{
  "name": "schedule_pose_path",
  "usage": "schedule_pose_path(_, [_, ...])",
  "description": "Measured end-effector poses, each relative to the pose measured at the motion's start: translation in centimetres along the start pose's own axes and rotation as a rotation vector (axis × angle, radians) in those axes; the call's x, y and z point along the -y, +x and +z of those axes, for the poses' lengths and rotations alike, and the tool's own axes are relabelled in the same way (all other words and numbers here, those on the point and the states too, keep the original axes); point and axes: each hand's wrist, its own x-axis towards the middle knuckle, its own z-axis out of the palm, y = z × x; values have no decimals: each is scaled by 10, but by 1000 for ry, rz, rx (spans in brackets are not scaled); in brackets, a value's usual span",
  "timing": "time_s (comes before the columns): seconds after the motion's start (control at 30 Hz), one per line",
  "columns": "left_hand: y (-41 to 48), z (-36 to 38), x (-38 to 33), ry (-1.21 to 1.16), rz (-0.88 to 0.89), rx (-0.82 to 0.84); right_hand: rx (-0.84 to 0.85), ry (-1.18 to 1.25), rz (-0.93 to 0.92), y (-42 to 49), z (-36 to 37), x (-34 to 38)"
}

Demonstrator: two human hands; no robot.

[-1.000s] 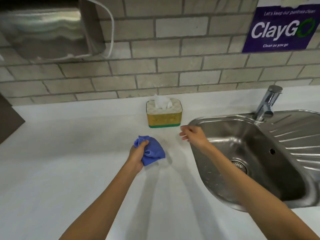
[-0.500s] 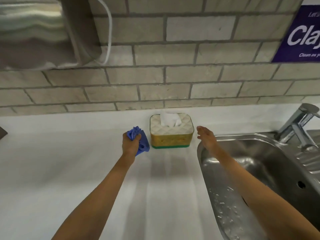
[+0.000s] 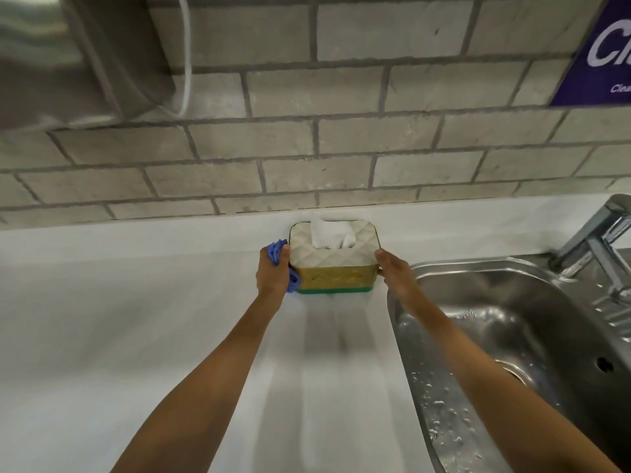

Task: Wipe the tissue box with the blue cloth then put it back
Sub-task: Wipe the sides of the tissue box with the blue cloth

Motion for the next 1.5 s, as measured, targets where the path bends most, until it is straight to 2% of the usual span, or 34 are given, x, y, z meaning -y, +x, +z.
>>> schedule_pose_path(0.17, [-21, -15, 12, 30, 20, 6, 70, 28, -33, -32, -3, -11])
schedule_pose_path(0.4, [-89, -54, 35, 22, 16, 17, 78, 32, -6, -109, -6, -26])
schedule_pose_path(0.7, [-176, -95, 63, 71, 82, -11, 107, 47, -98, -210, -13, -45])
schedule_pose_path(1.0, [-211, -113, 54, 241, 98, -144, 73, -29, -148, -244, -25, -41])
schedule_pose_path(1.1, [-208, -111, 44, 272, 70, -156, 121, 16, -121, -241, -33, -38])
schedule_pose_path(1.13, [-207, -110, 41, 275, 67, -158, 166, -15, -147, -240, -36, -37])
schedule_pose_path(1.3, [-201, -103, 32, 278, 73, -176, 359, -488, -310, -224, -48, -34])
schedule_pose_path(1.37, [-199, -102, 30, 247, 67, -168, 354, -706, -383, -214, -49, -33])
schedule_pose_path(1.43, [-197, -103, 29, 202, 63, -156, 269, -904, -464, -206, -47, -32])
schedule_pose_path(1.5, [-196, -104, 29, 152, 50, -151, 212, -949, -536, -199, -44, -31])
